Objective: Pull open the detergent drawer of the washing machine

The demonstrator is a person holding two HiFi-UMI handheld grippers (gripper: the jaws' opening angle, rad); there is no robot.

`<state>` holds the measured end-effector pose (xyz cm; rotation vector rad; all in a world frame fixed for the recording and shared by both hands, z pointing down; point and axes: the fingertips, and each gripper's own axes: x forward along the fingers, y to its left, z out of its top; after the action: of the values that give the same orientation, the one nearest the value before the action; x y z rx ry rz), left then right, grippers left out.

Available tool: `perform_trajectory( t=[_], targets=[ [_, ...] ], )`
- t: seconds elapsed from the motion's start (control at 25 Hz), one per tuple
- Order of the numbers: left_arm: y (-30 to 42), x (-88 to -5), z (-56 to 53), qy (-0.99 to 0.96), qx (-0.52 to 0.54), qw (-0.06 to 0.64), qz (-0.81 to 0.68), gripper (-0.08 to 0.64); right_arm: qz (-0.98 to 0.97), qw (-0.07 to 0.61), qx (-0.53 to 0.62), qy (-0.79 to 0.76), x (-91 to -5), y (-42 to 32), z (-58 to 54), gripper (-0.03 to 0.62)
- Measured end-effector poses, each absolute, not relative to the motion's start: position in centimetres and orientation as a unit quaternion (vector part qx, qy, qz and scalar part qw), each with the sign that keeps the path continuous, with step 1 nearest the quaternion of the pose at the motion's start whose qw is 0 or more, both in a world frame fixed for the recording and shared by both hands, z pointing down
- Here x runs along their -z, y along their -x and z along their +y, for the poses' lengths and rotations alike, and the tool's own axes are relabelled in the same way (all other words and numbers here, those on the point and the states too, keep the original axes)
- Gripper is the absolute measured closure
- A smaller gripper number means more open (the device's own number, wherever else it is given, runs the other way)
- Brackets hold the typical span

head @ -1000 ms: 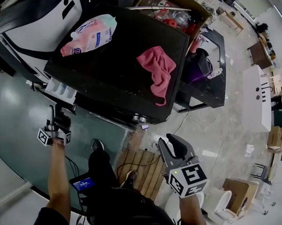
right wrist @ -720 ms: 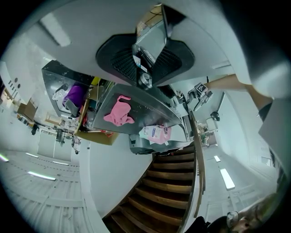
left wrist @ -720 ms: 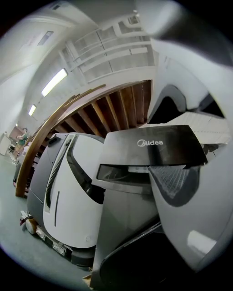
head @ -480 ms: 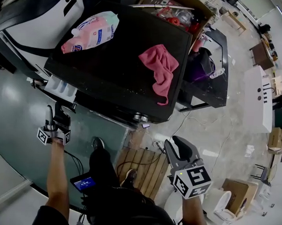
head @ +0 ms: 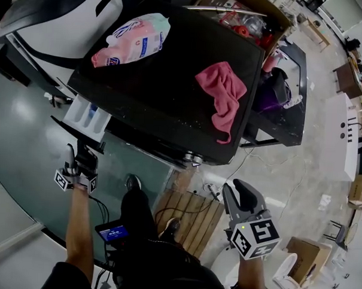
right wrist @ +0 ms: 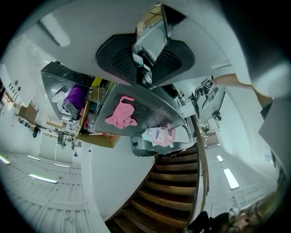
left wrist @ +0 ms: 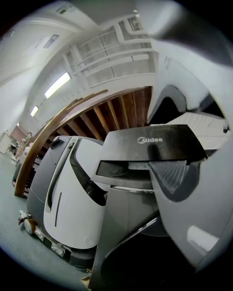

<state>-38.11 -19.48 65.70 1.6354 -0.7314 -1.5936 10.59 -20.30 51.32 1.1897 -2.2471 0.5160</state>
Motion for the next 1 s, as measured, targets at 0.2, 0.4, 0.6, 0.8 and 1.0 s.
perform_trajectory(
  t=[0.2,0.4,0.6,0.8,1.0],
  targets=[
    [38.6,-65.4,-16.3,-0.645,0.613,0.354,-0.286,0.272,-0.841,0.268,-0.191,-0.429,-51.6,-9.9,-20.7,0.508],
    [38.4,-65.8,-16.5,-0.652,0.585,0.366,-0.315,0.273,-0.849,0.263,-0.189,-0.417,-51.4,-9.2,-20.3,0.508],
    [38.5,-67.0,-16.6,-0.643,0.568,0.377,-0.349,0.275,-0.857,0.256,-0.184,-0.407,-50.7,-8.6,-19.5,0.508],
    [39.1,-67.1,-15.4,-0.635,0.548,0.386,-0.385,0.273,-0.864,0.245,-0.178,-0.402,-49.7,-8.6,-18.3,0.508],
    [40.3,-64.6,-12.5,-0.642,0.526,0.377,-0.411,0.273,-0.873,0.229,-0.169,-0.395,-48.2,-8.6,-17.0,0.508]
  ],
)
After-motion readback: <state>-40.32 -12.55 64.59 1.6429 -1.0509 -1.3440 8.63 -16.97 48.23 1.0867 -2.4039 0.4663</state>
